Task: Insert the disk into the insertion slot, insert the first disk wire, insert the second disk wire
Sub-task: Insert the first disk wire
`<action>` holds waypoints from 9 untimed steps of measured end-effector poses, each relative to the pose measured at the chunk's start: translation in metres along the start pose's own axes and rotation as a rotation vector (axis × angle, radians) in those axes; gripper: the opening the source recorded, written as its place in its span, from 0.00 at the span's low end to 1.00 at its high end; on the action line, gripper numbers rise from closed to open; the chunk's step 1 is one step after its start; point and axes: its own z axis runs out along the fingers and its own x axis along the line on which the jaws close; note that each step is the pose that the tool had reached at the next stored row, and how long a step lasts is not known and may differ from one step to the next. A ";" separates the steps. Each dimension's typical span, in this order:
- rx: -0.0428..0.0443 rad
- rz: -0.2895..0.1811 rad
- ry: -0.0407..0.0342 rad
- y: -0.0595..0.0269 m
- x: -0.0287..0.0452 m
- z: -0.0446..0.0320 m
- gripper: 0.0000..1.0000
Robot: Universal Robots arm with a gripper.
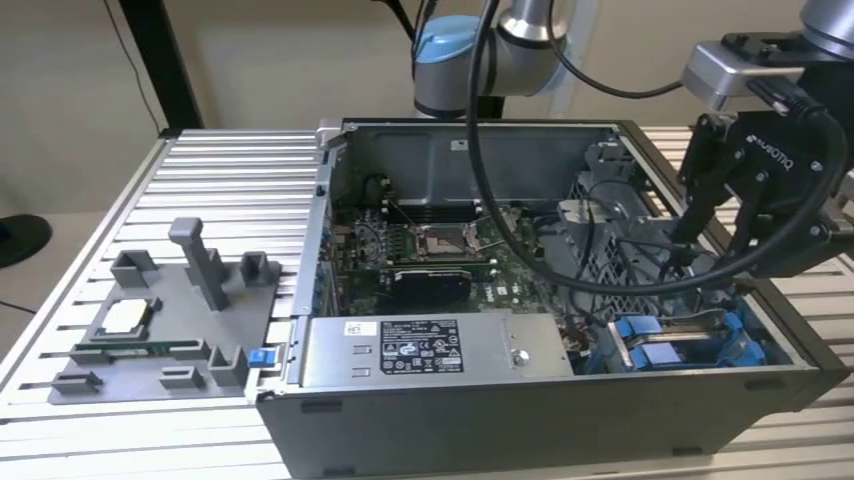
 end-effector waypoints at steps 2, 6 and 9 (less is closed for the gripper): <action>-0.0022 0.000 -0.0017 0.0000 -0.0018 0.0010 1.00; -0.0062 0.000 -0.0082 0.0000 -0.0039 0.0027 1.00; -0.0068 -0.001 -0.0164 0.0000 -0.0071 0.0037 1.00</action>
